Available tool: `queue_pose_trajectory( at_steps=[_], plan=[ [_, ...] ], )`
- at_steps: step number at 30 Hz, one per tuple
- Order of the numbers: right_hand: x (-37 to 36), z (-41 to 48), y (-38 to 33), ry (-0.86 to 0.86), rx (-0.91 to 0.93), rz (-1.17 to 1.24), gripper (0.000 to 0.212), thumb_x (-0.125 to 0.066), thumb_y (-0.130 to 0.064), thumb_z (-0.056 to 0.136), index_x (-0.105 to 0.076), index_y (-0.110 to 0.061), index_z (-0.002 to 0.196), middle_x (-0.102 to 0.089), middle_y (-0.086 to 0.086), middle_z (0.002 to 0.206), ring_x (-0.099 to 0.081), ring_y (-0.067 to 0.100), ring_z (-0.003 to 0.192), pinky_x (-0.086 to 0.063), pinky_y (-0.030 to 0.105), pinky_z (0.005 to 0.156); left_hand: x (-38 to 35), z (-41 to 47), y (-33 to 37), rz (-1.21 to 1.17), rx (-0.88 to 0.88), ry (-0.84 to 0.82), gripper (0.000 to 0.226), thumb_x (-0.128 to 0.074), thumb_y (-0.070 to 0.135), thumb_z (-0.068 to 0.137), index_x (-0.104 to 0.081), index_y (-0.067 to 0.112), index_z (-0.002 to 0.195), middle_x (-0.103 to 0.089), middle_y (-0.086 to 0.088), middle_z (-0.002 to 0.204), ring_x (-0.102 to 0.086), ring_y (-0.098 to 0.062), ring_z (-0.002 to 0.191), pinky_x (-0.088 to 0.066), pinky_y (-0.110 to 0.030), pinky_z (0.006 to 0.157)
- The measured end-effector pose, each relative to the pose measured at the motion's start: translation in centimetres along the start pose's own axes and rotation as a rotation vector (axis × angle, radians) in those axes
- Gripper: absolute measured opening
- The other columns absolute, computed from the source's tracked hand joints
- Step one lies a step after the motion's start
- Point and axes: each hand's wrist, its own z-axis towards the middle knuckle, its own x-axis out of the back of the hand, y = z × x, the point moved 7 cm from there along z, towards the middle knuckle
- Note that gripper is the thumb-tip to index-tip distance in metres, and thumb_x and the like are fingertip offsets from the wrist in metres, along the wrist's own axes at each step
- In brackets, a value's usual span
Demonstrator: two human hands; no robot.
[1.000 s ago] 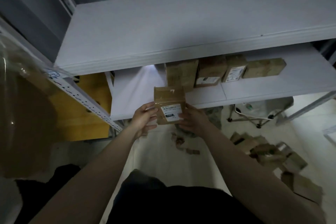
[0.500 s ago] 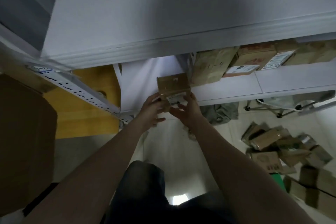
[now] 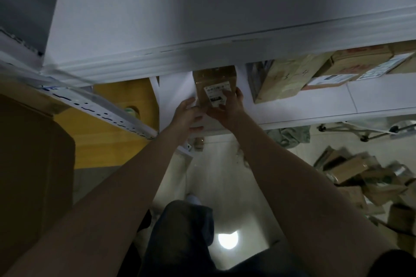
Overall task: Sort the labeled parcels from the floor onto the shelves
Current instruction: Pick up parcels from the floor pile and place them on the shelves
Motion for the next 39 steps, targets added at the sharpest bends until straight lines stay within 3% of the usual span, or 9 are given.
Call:
queue_pose_trajectory(
  at_steps=[5,11,14,20,23,26,29,33,39],
  plan=[
    [-2.7,1.4,0.0,-0.032,0.011,-0.039,0.056,-0.051,-0.006,0.098,-0.035,-0.031,0.145,-0.052,0.015,0.132,-0.060,0.039,0.111,-0.059,0.063,0.083,1.5,-0.5,-1.6,-0.055,0.100,0.021,0.040,-0.057,0.014,0.102,-0.055,0.017,0.142,-0.059,-0.010,0.132,-0.060,-0.038,0.124,-0.051,-0.055,0.103],
    [0.2,-0.7,0.4,-0.078,-0.074,-0.127,0.040,-0.045,-0.031,0.111,-0.032,-0.034,0.148,-0.057,0.007,0.123,-0.063,0.022,0.103,-0.049,0.037,0.080,1.0,-3.1,-3.7,-0.066,0.188,-0.006,0.024,-0.061,0.012,0.099,-0.063,0.011,0.123,-0.062,-0.013,0.118,-0.056,-0.033,0.101,-0.054,-0.047,0.087],
    [6.0,-3.3,-0.7,0.023,-0.096,-0.040,0.041,-0.055,-0.024,0.107,-0.043,-0.022,0.146,-0.055,0.021,0.135,-0.062,0.044,0.111,-0.055,0.053,0.092,-1.6,-4.6,-4.4,0.033,0.217,-0.033,0.014,-0.063,0.021,0.099,-0.066,0.014,0.111,-0.067,-0.008,0.118,-0.063,-0.032,0.102,-0.052,-0.052,0.100],
    [24.3,-11.7,-4.8,0.256,-0.102,0.008,0.021,-0.054,-0.023,0.107,-0.062,-0.009,0.120,-0.066,0.014,0.119,-0.069,0.029,0.095,-0.058,0.048,0.098,-15.9,-7.7,-6.5,0.307,0.217,-0.139,0.011,-0.060,0.023,0.100,-0.067,0.020,0.107,-0.071,-0.004,0.112,-0.069,-0.027,0.102,-0.060,-0.046,0.085],
    [36.0,-16.3,-7.4,0.395,-0.079,0.173,0.031,-0.055,-0.023,0.106,-0.060,-0.010,0.134,-0.066,0.014,0.122,-0.068,0.042,0.110,-0.057,0.052,0.097,-26.5,-9.5,-10.1,0.474,0.210,-0.220,0.018,-0.058,0.019,0.100,-0.066,0.016,0.115,-0.068,-0.007,0.109,-0.067,-0.027,0.098,-0.061,-0.046,0.084],
    [48.4,-20.8,-8.5,0.506,-0.051,0.307,0.039,-0.054,-0.026,0.107,-0.054,-0.011,0.143,-0.061,0.013,0.133,-0.064,0.042,0.116,-0.056,0.052,0.098,-37.5,-12.2,-16.1,0.582,0.269,-0.299,0.008,-0.057,0.015,0.101,-0.061,0.014,0.108,-0.059,-0.009,0.092,-0.056,-0.022,0.074,-0.059,-0.035,0.055],
    [60.5,-24.7,-8.2,0.619,-0.047,0.422,0.038,-0.054,-0.027,0.106,-0.056,-0.011,0.141,-0.060,0.012,0.131,-0.064,0.040,0.111,-0.056,0.051,0.095,-47.7,-14.5,-23.0,0.663,0.322,-0.357,0.015,-0.052,0.012,0.101,-0.057,0.019,0.089,-0.054,-0.006,0.079,-0.048,-0.019,0.061,-0.052,-0.034,0.068],
    [73.8,-28.5,-6.2,0.742,-0.096,0.529,0.034,-0.053,-0.024,0.106,-0.058,-0.010,0.136,-0.061,0.013,0.127,-0.064,0.041,0.107,-0.055,0.052,0.096,-59.1,-16.6,-31.9,0.799,0.339,-0.449,0.012,-0.052,0.013,0.102,-0.060,0.021,0.106,-0.061,-0.002,0.090,-0.058,-0.021,0.077,-0.047,-0.034,0.069],
    [88.0,-28.5,-2.0,0.855,-0.218,0.458,0.031,-0.059,-0.025,0.102,-0.064,-0.013,0.130,-0.066,0.011,0.111,-0.066,0.033,0.091,-0.057,0.047,0.089,-69.4,-14.3,-45.3,1.062,0.365,-0.564,0.018,-0.052,0.008,0.099,-0.061,0.024,0.100,-0.063,-0.001,0.091,-0.058,-0.018,0.072,-0.046,-0.032,0.065]
  ],
)
